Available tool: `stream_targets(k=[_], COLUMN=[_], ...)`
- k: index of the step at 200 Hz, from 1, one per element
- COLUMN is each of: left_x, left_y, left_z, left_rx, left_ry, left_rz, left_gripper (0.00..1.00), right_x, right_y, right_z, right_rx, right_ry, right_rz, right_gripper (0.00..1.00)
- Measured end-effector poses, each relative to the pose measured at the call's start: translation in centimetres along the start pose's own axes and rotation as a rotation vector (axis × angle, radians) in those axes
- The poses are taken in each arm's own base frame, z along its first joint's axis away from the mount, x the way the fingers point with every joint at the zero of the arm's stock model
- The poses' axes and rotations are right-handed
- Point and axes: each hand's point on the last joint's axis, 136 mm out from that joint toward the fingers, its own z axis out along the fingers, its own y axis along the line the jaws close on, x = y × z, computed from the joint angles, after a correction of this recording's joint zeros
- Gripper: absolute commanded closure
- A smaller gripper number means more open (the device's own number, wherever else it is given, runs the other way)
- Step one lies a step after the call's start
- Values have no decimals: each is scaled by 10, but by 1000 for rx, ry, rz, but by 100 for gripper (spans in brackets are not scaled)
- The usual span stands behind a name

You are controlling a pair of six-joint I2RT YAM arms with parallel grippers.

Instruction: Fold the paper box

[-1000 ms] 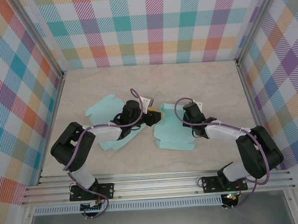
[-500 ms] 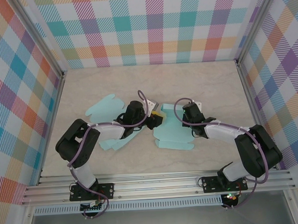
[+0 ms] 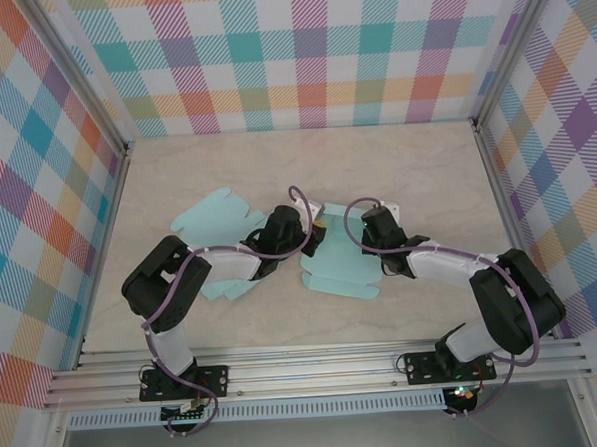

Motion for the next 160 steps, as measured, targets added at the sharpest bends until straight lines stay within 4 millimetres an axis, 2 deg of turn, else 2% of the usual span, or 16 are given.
stream_targets(k=[39, 52, 82, 103, 160], left_x=[-1, -2, -7, -10, -11], left_y=[5, 10, 19, 26, 57], left_z=[0, 0, -2, -4, -22], left_rx=[-124, -178, -280, -344, -599], left_ry=[-39, -59, -105, -130, -167], left_rz=[42, 46, 46, 44, -93], left_gripper=[86, 90, 91, 100, 100], right_x=[3, 5, 6, 4, 5], right_y=[7, 10, 21, 29, 55], right_z=[-4, -6, -8, -8, -8], right_rx=[10, 14, 13, 17, -18], right_ry=[-14, -14, -17, -22, -21], right_rz=[9, 19, 39, 53, 105], right_gripper=[100, 100, 100, 100, 100])
